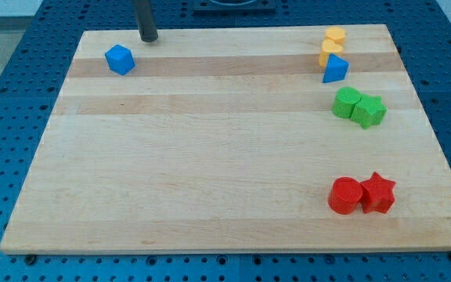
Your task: Keep blue cube on left side of green blocks
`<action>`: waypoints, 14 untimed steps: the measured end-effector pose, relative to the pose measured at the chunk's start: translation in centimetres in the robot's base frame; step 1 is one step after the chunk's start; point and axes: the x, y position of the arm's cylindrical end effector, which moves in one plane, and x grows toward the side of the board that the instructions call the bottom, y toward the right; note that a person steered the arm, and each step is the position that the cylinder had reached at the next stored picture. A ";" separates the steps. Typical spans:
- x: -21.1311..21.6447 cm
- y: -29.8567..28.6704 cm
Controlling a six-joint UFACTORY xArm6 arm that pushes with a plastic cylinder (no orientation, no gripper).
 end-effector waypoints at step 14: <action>10.4 3.4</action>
